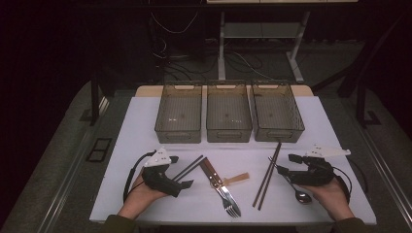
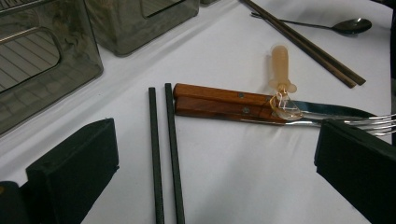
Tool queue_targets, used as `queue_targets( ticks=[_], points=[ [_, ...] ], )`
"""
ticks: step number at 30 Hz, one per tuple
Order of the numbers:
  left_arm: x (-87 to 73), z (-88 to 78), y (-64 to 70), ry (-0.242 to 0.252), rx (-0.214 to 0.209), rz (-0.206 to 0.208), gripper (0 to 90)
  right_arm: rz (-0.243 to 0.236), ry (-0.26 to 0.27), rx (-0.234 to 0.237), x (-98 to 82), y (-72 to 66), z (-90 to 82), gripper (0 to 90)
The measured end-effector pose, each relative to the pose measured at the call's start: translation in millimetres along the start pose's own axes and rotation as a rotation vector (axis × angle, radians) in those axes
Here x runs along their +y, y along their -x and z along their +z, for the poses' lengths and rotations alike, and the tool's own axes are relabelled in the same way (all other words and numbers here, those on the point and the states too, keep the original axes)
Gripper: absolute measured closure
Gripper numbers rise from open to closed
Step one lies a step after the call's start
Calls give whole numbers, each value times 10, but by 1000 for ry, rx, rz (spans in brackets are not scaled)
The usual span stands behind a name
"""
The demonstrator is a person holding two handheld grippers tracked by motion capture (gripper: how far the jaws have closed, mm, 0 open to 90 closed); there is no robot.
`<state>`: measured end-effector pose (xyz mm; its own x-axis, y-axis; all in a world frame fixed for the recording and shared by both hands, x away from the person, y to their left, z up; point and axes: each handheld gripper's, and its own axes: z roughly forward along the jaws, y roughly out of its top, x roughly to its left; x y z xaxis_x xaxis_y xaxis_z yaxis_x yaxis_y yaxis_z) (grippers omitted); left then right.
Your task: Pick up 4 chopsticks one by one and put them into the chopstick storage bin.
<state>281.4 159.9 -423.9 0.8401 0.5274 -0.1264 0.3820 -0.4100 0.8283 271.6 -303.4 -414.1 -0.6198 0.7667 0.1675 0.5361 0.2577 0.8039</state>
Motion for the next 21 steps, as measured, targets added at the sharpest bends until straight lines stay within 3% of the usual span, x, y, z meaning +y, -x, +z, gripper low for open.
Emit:
queue_targets(
  ticks=[7,14,21],
  points=[
    [-13,-1,-7,-1,6,-2,0,24,-20,-16,42,81,45,479],
    [-13,4,-15,-13,5,2,0,51,-13,-76,154,223,134,725],
    [-14,0,-18,-12,6,3,0,59,-14,-99,228,352,237,872]
  ],
)
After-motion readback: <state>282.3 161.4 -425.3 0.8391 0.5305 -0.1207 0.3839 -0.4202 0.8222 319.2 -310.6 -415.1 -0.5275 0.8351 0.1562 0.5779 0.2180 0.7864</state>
